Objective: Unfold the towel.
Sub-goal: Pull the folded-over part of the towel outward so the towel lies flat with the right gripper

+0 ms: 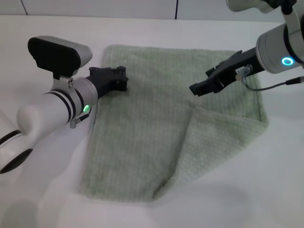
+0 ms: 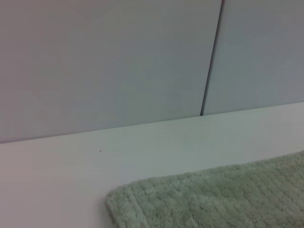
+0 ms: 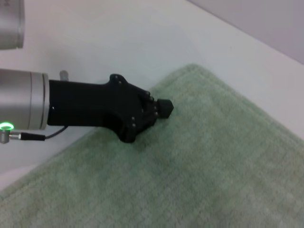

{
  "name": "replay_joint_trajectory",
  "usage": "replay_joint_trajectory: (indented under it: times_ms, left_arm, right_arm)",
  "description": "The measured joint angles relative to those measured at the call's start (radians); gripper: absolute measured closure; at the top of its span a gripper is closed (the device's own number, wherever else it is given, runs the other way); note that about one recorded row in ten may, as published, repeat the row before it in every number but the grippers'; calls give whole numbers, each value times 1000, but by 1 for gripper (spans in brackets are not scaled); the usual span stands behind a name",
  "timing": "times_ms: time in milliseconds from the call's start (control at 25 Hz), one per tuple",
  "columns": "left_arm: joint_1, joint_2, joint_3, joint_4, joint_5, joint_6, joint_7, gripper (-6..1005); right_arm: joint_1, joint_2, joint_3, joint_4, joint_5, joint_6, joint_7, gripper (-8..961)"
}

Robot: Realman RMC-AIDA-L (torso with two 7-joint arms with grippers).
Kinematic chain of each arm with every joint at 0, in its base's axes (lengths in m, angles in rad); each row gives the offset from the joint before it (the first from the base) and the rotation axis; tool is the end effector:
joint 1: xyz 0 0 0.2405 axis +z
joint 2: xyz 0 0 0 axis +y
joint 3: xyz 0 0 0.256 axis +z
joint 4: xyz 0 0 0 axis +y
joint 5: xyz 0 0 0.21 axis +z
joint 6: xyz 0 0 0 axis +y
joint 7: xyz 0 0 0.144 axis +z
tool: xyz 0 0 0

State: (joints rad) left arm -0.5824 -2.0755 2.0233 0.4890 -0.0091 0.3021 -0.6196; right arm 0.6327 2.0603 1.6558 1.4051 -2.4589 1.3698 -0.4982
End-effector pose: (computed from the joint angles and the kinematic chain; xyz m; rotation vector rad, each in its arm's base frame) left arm -0.2618 0.3891 -0.0985 -2.0877 -0.8454 -0.3677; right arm 0.1279 0.3718 -0.0111 -2.6083 0.7857 -0.2061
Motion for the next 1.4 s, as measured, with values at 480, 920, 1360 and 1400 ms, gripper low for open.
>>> replay_joint_trajectory:
  times_ms: [480,920,1360,1400]
  left_arm:
    - [1,0,0,0,0,0,0,1001]
    - [0,0,1,-7,0,0,0,1001]
    - [2,0,1,-7,0,0,0,1001]
    - [2,0,1,-7,0,0,0,1001]
  right_arm:
    - [12,2,-6,-57,-2,-4,-16,345]
    - [29,3,-8,-97,-5,-5,-24,346]
    - [40,5,-8,-132,-8,-8,-36,346]
    - [41,5,-8,-135,-9,-9,-36,346]
